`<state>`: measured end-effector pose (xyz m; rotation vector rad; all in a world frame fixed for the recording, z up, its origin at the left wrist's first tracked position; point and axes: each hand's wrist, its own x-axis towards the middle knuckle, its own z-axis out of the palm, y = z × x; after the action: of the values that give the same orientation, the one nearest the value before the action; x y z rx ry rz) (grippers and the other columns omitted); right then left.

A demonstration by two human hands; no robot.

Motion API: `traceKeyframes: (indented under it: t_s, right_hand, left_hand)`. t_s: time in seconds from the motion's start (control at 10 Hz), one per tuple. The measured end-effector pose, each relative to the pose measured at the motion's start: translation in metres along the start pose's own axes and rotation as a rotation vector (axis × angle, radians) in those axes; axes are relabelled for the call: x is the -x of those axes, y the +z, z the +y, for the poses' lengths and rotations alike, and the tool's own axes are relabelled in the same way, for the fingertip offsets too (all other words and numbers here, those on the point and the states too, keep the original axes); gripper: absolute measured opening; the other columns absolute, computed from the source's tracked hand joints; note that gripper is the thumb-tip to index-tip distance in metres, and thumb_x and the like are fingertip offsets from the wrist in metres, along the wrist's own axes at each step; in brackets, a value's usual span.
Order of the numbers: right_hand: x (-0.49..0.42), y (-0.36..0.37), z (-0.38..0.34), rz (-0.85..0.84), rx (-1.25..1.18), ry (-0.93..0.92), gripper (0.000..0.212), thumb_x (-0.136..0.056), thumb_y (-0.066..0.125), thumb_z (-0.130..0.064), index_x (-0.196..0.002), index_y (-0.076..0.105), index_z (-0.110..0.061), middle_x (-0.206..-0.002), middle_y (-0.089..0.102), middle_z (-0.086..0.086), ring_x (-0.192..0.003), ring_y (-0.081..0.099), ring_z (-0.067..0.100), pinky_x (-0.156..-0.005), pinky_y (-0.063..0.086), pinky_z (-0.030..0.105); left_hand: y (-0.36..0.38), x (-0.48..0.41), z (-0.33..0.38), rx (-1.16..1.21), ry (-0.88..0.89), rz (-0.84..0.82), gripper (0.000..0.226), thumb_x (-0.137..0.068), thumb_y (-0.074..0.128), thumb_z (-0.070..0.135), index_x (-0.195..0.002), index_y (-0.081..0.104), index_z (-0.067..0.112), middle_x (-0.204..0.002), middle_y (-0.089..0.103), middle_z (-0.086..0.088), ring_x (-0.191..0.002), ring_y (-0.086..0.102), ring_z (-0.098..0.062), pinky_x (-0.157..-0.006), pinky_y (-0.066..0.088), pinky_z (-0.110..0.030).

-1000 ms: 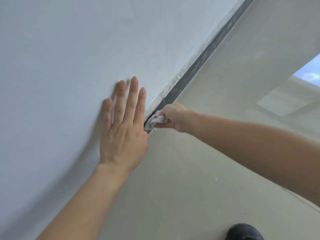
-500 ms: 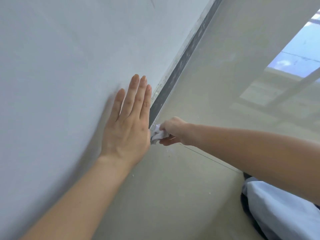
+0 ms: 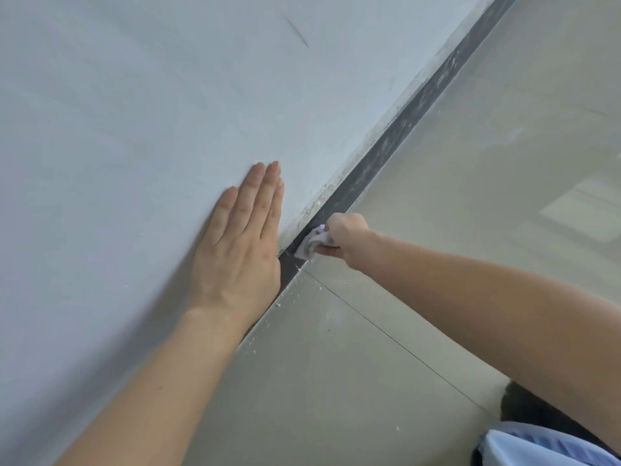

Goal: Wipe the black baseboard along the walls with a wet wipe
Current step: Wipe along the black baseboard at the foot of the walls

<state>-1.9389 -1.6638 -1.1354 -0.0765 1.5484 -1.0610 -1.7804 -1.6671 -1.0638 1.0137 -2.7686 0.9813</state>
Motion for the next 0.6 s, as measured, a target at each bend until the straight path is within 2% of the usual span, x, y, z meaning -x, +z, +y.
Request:
traceKeyframes:
  t_s: [0.1, 0.2, 0.3, 0.4, 0.5, 0.6]
  right_hand:
    - [-0.014, -0.022, -0.014, 0.064, -0.041, -0.091, 0.024, -0.092, 0.045, -0.004, -0.072, 0.039, -0.015, -0.095, 0.048, 0.008, -0.064, 0.052, 0.014, -0.054, 0.056, 0.021]
    - [-0.022, -0.04, -0.019, 0.177, -0.084, -0.104, 0.022, -0.092, 0.046, -0.009, -0.071, 0.045, -0.013, -0.075, 0.052, 0.007, -0.057, 0.053, 0.017, -0.069, 0.056, 0.032]
    - [-0.011, -0.039, 0.002, 0.156, -0.042, 0.048, 0.02, -0.089, 0.045, -0.01, -0.071, 0.055, -0.007, -0.064, 0.055, 0.01, -0.049, 0.051, 0.022, -0.065, 0.053, 0.035]
    - [0.011, -0.015, 0.036, -0.176, 0.093, 0.195, 0.008, -0.089, 0.047, -0.007, -0.087, 0.055, -0.006, -0.074, 0.059, 0.01, -0.061, 0.059, 0.023, -0.074, 0.058, 0.033]
    - [0.025, 0.009, 0.044, -0.37, 0.005, 0.259, 0.013, -0.086, 0.045, -0.002, -0.087, 0.058, -0.003, -0.074, 0.063, 0.014, -0.064, 0.062, 0.028, -0.086, 0.057, 0.039]
    - [0.014, 0.013, 0.025, -0.276, -0.094, 0.158, 0.007, -0.089, 0.046, -0.005, -0.087, 0.053, -0.006, -0.077, 0.058, 0.009, -0.063, 0.06, 0.021, -0.064, 0.06, 0.028]
  left_hand:
    - [0.0, 0.0, 0.0, -0.03, -0.005, -0.007, 0.072, -0.082, 0.025, 0.018, -0.151, 0.007, 0.005, -0.16, 0.004, -0.004, -0.146, 0.0, -0.02, -0.118, -0.006, -0.035]
    - [0.0, -0.001, 0.004, -0.07, -0.029, -0.021, 0.07, -0.083, 0.02, 0.015, -0.152, 0.007, 0.006, -0.16, 0.003, -0.003, -0.146, -0.003, -0.02, -0.118, -0.007, -0.036]
    - [0.002, -0.002, 0.008, -0.11, -0.032, -0.038, 0.071, -0.083, 0.021, 0.017, -0.152, 0.004, 0.007, -0.16, 0.0, -0.003, -0.146, -0.01, -0.019, -0.117, -0.008, -0.038]
    - [0.004, -0.002, 0.01, -0.144, -0.041, -0.049, 0.074, -0.083, 0.027, 0.018, -0.152, 0.004, 0.007, -0.16, 0.001, -0.002, -0.146, -0.011, -0.017, -0.117, -0.008, -0.038]
    - [0.006, -0.002, 0.01, -0.188, -0.034, -0.039, 0.067, -0.086, 0.016, 0.017, -0.152, 0.006, 0.007, -0.16, 0.003, -0.002, -0.146, -0.008, -0.019, -0.116, -0.008, -0.038]
    - [0.008, -0.001, 0.008, -0.221, -0.025, -0.022, 0.064, -0.089, 0.015, 0.018, -0.152, 0.007, 0.007, -0.16, 0.006, -0.001, -0.146, -0.001, -0.021, -0.116, -0.007, -0.037]
